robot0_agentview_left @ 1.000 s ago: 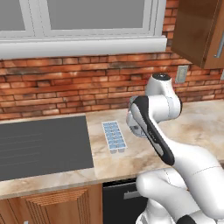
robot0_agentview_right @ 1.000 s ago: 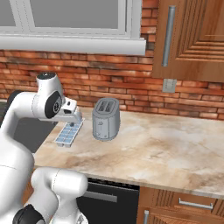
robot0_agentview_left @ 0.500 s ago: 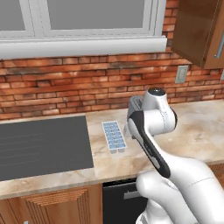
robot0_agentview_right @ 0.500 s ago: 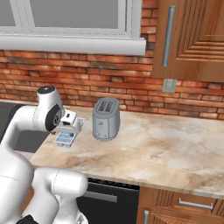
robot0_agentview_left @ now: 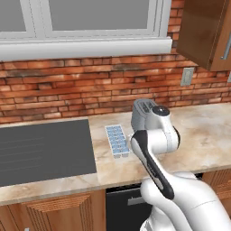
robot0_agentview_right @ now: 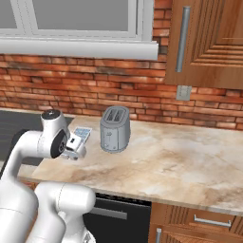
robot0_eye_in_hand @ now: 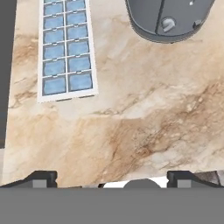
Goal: The ice cube tray has been filled with water. Take the tray and place it in the freezer to make ice. Close the freezer door after placing the tray.
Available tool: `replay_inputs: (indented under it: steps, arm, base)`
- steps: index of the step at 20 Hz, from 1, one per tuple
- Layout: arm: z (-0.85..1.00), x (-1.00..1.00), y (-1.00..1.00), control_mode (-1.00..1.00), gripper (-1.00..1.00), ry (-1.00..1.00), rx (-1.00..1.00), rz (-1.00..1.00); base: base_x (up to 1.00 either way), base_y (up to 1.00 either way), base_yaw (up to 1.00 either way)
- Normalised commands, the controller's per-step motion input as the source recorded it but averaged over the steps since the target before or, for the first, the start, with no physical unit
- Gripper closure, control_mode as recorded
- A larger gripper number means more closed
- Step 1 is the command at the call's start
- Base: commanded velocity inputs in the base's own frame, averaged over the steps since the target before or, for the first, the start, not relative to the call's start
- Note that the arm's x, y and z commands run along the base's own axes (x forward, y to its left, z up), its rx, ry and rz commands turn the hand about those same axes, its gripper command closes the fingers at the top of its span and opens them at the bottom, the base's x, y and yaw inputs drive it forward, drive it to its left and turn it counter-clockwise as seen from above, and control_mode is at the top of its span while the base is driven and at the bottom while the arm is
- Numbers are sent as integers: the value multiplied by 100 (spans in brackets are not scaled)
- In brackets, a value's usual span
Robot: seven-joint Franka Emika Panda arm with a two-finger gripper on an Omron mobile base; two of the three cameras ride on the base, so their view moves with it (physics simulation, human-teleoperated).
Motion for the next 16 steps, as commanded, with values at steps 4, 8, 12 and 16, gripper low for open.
replay_inputs:
  steps: [4,8,12,16]
  arm:
    - [-12,-1,0,-100,-100,0,23,-6]
    - [0,0,0,-100,-100,0,16,0]
    - [0,0,1,-100,-100,0,9,0]
    - [-8,0,2,-100,-100,0,11,-4]
  base:
    - [0,0,0]
    - [0,0,0]
    - [0,0,0]
    - [0,0,0]
